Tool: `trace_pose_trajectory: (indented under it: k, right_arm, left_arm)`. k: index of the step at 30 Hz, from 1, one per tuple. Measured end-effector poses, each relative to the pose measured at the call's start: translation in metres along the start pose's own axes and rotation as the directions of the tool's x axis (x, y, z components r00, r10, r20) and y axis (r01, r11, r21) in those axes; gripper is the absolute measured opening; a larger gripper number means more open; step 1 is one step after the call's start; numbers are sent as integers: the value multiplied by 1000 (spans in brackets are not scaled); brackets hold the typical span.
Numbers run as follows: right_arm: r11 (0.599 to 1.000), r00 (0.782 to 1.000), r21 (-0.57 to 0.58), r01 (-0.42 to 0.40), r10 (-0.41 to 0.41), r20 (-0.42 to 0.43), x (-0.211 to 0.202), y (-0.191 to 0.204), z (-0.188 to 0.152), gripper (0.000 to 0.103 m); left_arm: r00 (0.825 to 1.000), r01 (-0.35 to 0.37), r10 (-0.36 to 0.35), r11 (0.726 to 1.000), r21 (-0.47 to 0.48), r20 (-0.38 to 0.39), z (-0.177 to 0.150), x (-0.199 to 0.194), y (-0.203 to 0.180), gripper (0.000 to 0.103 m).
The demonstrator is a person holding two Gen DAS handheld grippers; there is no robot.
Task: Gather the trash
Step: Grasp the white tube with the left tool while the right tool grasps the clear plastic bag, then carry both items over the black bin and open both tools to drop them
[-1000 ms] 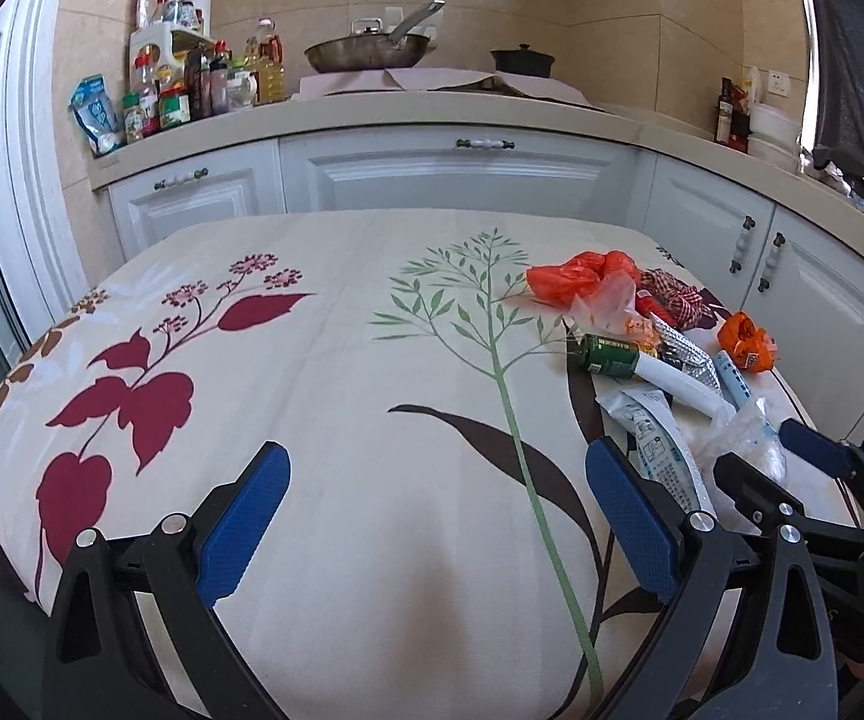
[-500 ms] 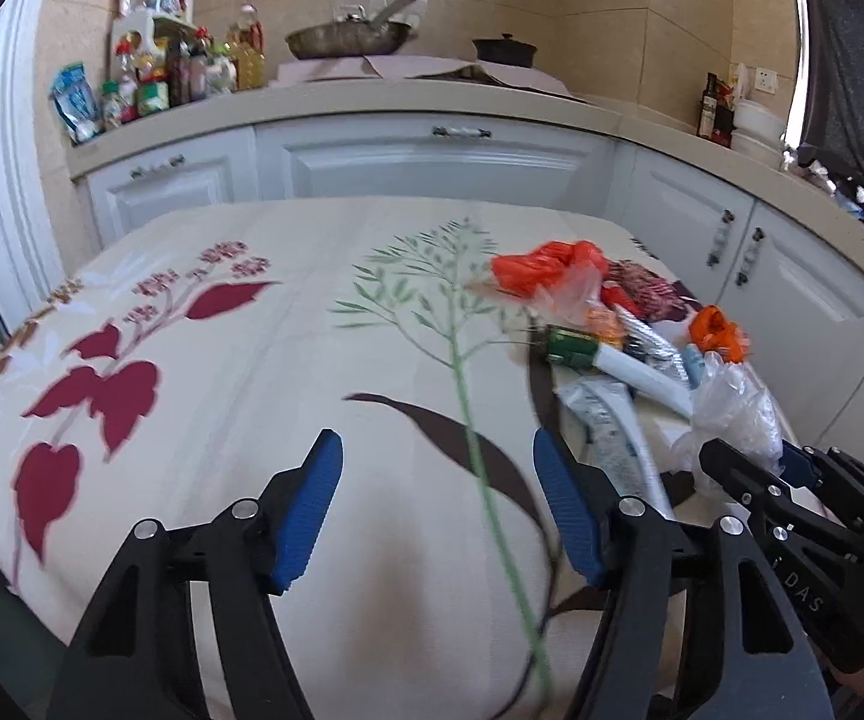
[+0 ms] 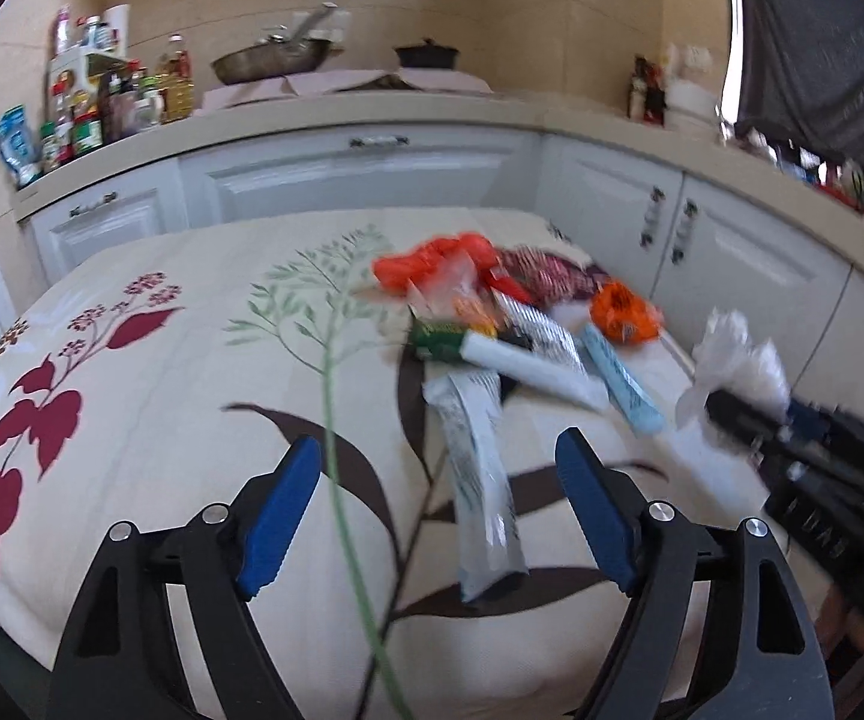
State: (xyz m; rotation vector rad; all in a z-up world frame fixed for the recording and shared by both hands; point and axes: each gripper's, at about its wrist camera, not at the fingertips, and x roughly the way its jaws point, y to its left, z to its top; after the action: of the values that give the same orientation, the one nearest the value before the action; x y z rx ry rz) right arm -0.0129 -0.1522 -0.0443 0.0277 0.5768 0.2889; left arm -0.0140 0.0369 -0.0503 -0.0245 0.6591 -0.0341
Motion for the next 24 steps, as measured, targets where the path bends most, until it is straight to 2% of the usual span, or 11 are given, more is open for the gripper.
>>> trace_pose_trajectory:
  k: [2, 3, 5, 6, 7, 14, 24]
  right_arm:
    - [1000, 1000, 8, 4, -4, -3, 1, -4, -2, 35]
    - [1000, 1000, 10, 5, -5, -3, 1, -5, -3, 35]
    - [1000, 1000, 16, 5, -5, -5, 1, -8, -5, 35]
    - [1000, 1000, 17, 6, -6, -5, 1, -7, -6, 35]
    - [1000, 1000, 18, 6, -6, -6, 2, -8, -7, 35]
    - [1000, 1000, 18, 7, -7, 2, 2, -7, -7, 35]
    - [999, 1000, 23, 24, -24, 19, -3, -13, 1, 35]
  left_arm:
    - [1000, 9, -9, 1000, 18, -29, -5, 7, -5, 62]
    - [999, 11, -10, 1000, 23, -42, -7, 11, -6, 59]
    - [998, 21, -20, 1000, 20, -58, -11, 13, -6, 36]
    - [998, 23, -22, 1000, 14, -62, -11, 14, -5, 30]
    - [998, 25, -25, 1000, 9, -61, -11, 14, -3, 19]
    - [1000, 27, -27, 1000, 5, -14, -10, -3, 0, 11]
    - [997, 56, -57, 998, 14, 53, 11, -27, 2, 10]
